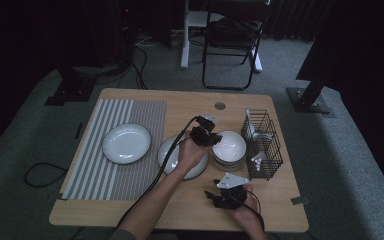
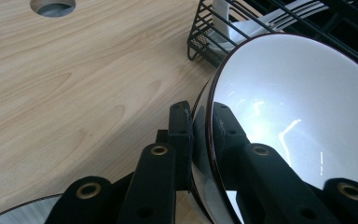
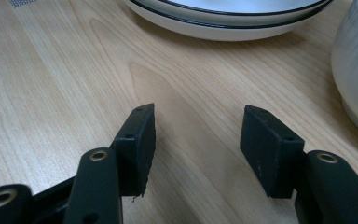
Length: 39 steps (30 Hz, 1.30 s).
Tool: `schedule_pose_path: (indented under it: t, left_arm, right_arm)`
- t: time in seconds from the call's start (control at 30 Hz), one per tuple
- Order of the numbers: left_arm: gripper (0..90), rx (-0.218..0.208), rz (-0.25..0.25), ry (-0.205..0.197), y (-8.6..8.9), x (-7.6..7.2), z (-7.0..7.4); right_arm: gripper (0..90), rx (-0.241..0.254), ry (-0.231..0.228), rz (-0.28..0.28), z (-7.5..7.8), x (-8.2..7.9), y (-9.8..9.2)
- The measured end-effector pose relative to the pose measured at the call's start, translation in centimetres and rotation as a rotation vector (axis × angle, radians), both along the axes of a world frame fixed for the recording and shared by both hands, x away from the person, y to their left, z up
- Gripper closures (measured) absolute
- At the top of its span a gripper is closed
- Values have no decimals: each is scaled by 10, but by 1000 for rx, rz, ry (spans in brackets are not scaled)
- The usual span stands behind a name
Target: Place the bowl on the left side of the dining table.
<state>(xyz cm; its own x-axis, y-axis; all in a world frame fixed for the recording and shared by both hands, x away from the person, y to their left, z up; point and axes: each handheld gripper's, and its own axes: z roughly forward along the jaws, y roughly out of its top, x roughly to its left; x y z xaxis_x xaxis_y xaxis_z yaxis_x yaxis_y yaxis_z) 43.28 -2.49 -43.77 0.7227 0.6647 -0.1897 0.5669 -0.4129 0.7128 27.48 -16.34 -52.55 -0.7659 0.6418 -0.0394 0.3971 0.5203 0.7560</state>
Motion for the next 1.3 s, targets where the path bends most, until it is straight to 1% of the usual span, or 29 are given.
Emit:
schedule_pose_path:
  t: [0.07, 0.17, 0.27, 0.43, 0.5, 0.53, 0.67, 0.77, 0.83, 0.87, 0.9, 1.0, 1.03, 1.17, 1.3]
  left_arm:
    - [828, -70, 15, 32, 5, 2, 2]
    - [833, -89, 26, 46, 10, 5, 5]
    - [832, -83, 37, 42, 13, 5, 6]
    - [831, -110, 53, 47, 27, 7, 11]
    - [831, -119, 52, 38, 33, 7, 15]
    - [831, -120, 61, 25, 37, 6, 18]
    - [831, -125, 69, 5, 51, 5, 27]
    - [830, -125, 91, -13, 64, 5, 32]
    - [830, -125, 105, -17, 73, 5, 33]
    - [831, -125, 105, -17, 73, 5, 33]
    - [831, -122, 121, -22, 86, 6, 35]
    - [830, -103, 153, -34, 105, 6, 38]
    - [830, -102, 164, -38, 112, 6, 38]
    - [830, -108, 214, -34, 142, 8, 38]
    - [830, -94, 259, -37, 169, 7, 38]
  right_arm:
    - [448, -1, -1, 0, 0, 0, 0]
    - [448, -1, -2, 0, 0, 0, 0]
    - [448, -2, -3, 0, 0, 0, 0]
    - [448, -1, -1, -4, 0, -1, -1]
    - [448, 0, 1, -5, 0, -1, -1]
    - [448, 0, 0, -4, 0, -1, -1]
    - [448, 1, 2, -6, 0, -1, -1]
    - [448, 1, 1, -6, 0, -1, -1]
    - [448, 1, 1, -7, 0, -1, -1]
    - [448, 1, 1, -7, 0, -1, -1]
    - [449, 2, 2, -8, 0, -1, -1]
    - [448, 2, 3, -8, 0, -1, -2]
    - [448, 2, 2, -8, 0, -1, -2]
    - [449, 2, 2, -8, 0, -1, -2]
    - [449, 4, 6, -9, 0, -1, -2]
